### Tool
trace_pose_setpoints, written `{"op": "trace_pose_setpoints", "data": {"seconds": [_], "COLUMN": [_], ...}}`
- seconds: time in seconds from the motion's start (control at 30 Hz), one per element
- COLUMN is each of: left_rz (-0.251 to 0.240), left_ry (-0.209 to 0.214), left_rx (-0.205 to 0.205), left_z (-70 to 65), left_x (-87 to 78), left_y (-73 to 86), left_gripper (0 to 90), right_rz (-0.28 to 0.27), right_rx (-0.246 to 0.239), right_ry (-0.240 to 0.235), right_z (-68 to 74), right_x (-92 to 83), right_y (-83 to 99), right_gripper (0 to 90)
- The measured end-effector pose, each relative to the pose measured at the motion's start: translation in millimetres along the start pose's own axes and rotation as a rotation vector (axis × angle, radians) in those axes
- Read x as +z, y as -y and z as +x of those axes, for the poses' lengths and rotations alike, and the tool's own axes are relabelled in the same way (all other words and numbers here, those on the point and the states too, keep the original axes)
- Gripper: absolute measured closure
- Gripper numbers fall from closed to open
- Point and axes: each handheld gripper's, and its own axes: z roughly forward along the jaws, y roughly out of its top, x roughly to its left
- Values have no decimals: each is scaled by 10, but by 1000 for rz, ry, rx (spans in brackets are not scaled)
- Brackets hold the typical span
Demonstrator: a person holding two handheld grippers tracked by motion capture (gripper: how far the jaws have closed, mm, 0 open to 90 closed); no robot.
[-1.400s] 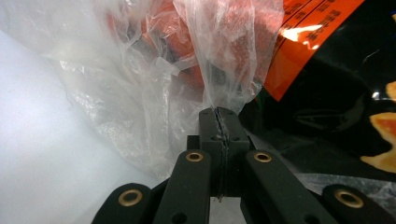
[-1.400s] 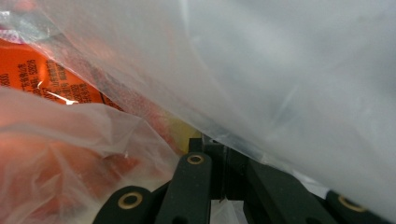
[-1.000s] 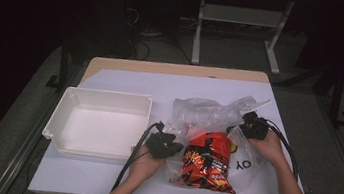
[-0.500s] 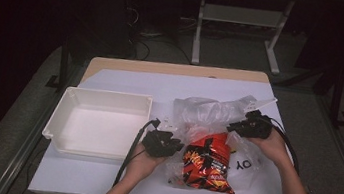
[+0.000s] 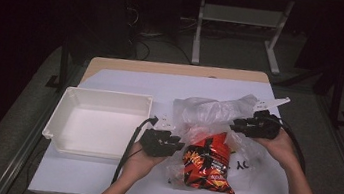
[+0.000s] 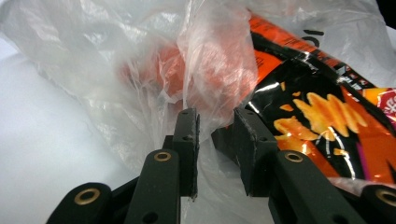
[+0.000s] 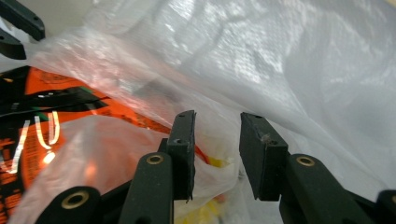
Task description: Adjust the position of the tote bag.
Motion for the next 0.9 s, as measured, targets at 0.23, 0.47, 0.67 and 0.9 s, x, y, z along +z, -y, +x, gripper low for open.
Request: {"op": "trace_pose_setpoints", "data": {"seconds": [0.23,0.47,0.67,0.9], "left_rz": [-22,-22,-28,-15], "left_ry": [8,35,64,100], "left_rx": [23,42,46,75], "left_z": [-41,-123,-188,-277], "left_x": [-99,-128,-136,-156], "left_y": [-66,-110,-133,-149], "left_gripper": [708,710,710,710], "right_rz": [3,3,0,13], "right_rx": [-18,-69,-104,-143], "right_ry": [-22,-36,-55,-74], "right_z": [105,266,409,563], "right_x": [-107,-223,-288,-302], "right_y": [-65,-145,-202,-228], "right_gripper": [647,653,659,661]}}
